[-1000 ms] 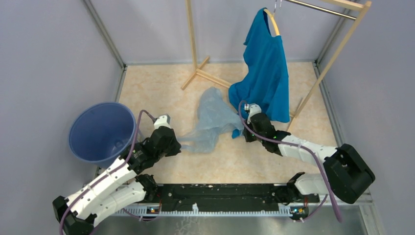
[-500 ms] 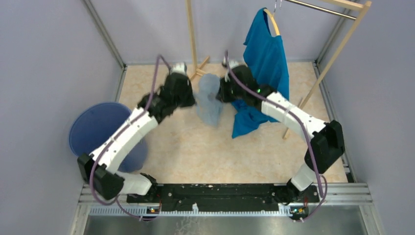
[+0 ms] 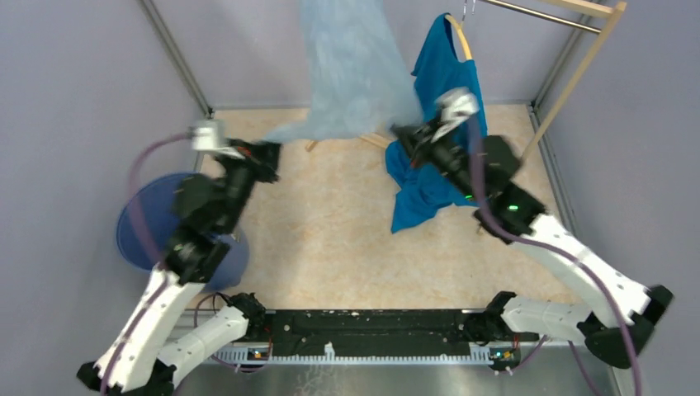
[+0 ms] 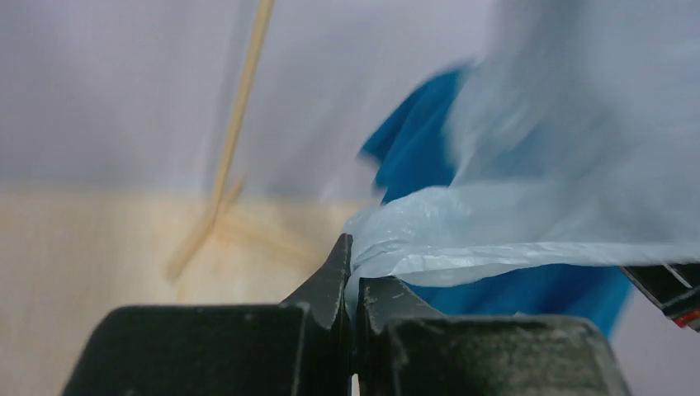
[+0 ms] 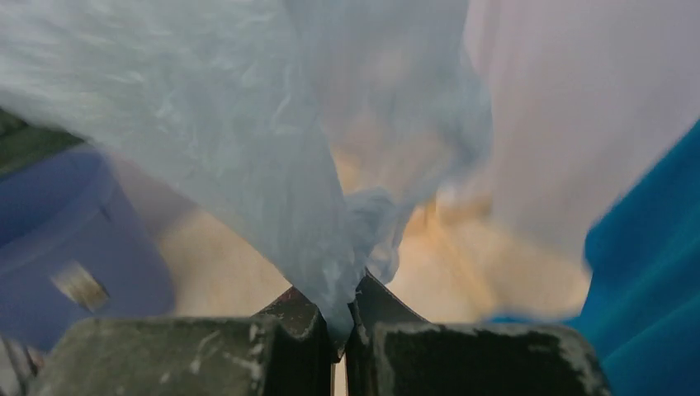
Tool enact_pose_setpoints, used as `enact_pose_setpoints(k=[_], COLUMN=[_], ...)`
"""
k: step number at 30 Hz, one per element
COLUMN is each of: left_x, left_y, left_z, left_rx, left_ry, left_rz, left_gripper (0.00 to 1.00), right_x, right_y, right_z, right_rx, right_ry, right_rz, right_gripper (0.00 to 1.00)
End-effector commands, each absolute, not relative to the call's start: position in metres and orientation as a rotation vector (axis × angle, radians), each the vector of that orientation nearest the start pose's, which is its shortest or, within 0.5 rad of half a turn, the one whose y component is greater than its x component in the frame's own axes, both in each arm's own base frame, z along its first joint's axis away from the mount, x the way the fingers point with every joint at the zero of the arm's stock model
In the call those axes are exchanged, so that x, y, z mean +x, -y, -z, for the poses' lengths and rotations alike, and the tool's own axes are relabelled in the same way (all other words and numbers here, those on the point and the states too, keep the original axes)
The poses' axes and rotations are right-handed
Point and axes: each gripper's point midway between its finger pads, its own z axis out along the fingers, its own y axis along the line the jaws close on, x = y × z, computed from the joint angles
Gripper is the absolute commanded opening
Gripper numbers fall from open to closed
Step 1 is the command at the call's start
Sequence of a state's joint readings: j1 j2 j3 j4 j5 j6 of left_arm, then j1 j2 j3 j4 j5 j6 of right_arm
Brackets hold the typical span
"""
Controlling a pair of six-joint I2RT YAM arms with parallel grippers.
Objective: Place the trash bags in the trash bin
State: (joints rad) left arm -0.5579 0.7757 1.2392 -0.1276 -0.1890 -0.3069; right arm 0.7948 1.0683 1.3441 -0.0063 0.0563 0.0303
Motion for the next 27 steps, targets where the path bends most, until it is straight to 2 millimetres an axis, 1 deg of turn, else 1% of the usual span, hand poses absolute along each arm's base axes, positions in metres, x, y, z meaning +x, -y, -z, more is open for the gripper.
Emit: enact_pose_setpoints(k=[1,2,3,4,5,6,7,8,9,11,12,13,14,15,16,17,18,19,20,21,22,23,24,25,26,27], left_x=[0.264,0.25,0.24,0.235,0.234,0.236,0.238,0.243,0.248,0.253,0.249,0.242,0.23,0.217,0.206,0.202,0.203,0.215,0.236,0.245,0.254,0.254,0.246,0.232,0.219,0.21], left_y=[0.135,0.134,0.138,0.145,0.151,0.154,0.153,0.148,0.139,0.119,0.114,0.11,0.11,0.11,0.11,0.11,0.11,0.11,0.112,0.107,0.109,0.109,0.106,0.098,0.093,0.092], left_z=[-0.204,-0.184,-0.179,-0.189,-0.213,-0.246,-0.289,-0.327,-0.372,-0.454,-0.492,-0.527,-0.556,-0.576,-0.591,-0.586,-0.573,-0.541,-0.481,-0.439,-0.375,-0.313,-0.249,-0.207,-0.184,-0.173], left_rx=[-0.331,-0.336,-0.314,-0.245,-0.183,-0.136,-0.098,-0.084,-0.081,-0.1,-0.095,-0.079,-0.043,-0.016,-0.001,0.002,-0.015,-0.059,-0.135,-0.195,-0.238,-0.272,-0.371,-0.468,-0.509,-0.513], left_ry=[-2.126,-2.203,-2.228,-2.201,-2.124,-2.018,-1.899,-1.815,-1.732,-1.596,-1.521,-1.434,-1.35,-1.275,-1.197,-1.175,-1.178,-1.239,-1.381,-1.491,-1.659,-1.83,-2.003,-2.129,-2.205,-2.246], left_rz=[0.429,0.436,0.478,0.545,0.617,0.668,0.692,0.667,0.621,0.535,0.535,0.553,0.588,0.63,0.671,0.694,0.703,0.682,0.641,0.585,0.523,0.462,0.411,0.347,0.306,0.302], left_gripper=[0.0,0.0,0.0,0.0,0.0,0.0,0.0,0.0,0.0,0.0,0.0,0.0,0.0,0.0,0.0,0.0,0.0,0.0,0.0,0.0,0.0,0.0,0.0,0.0,0.0,0.0], right_x=[0.282,0.259,0.241,0.23,0.226,0.228,0.236,0.243,0.253,0.263,0.263,0.259,0.25,0.241,0.233,0.23,0.227,0.229,0.236,0.243,0.251,0.255,0.252,0.245,0.235,0.224], right_y=[-0.277,-0.279,-0.281,-0.279,-0.281,-0.284,-0.287,-0.289,-0.29,-0.286,-0.283,-0.28,-0.276,-0.273,-0.271,-0.27,-0.265,-0.267,-0.27,-0.274,-0.276,-0.278,-0.279,-0.277,-0.274,-0.271], right_z=[-0.19,-0.163,-0.154,-0.158,-0.175,-0.2,-0.235,-0.268,-0.311,-0.394,-0.437,-0.472,-0.505,-0.529,-0.54,-0.537,-0.53,-0.51,-0.478,-0.436,-0.384,-0.33,-0.278,-0.231,-0.199,-0.177], right_rx=[-0.6,-0.618,-0.641,-0.643,-0.639,-0.637,-0.642,-0.648,-0.642,-0.615,-0.591,-0.572,-0.557,-0.569,-0.573,-0.569,-0.553,-0.553,-0.559,-0.577,-0.576,-0.592,-0.614,-0.623,-0.633,-0.629], right_ry=[-1.982,-2.044,-2.046,-2.023,-1.994,-1.96,-1.908,-1.861,-1.791,-1.67,-1.6,-1.535,-1.463,-1.388,-1.334,-1.31,-1.289,-1.305,-1.352,-1.429,-1.536,-1.65,-1.775,-1.89,-1.972,-2.031], right_rz=[-0.523,-0.571,-0.581,-0.578,-0.604,-0.618,-0.607,-0.58,-0.549,-0.509,-0.519,-0.547,-0.594,-0.617,-0.648,-0.661,-0.671,-0.666,-0.643,-0.611,-0.581,-0.575,-0.588,-0.593,-0.61,-0.637], right_gripper=[0.0,0.0,0.0,0.0,0.0,0.0,0.0,0.0,0.0,0.0,0.0,0.0,0.0,0.0,0.0,0.0,0.0,0.0,0.0,0.0,0.0,0.0,0.0,0.0,0.0,0.0])
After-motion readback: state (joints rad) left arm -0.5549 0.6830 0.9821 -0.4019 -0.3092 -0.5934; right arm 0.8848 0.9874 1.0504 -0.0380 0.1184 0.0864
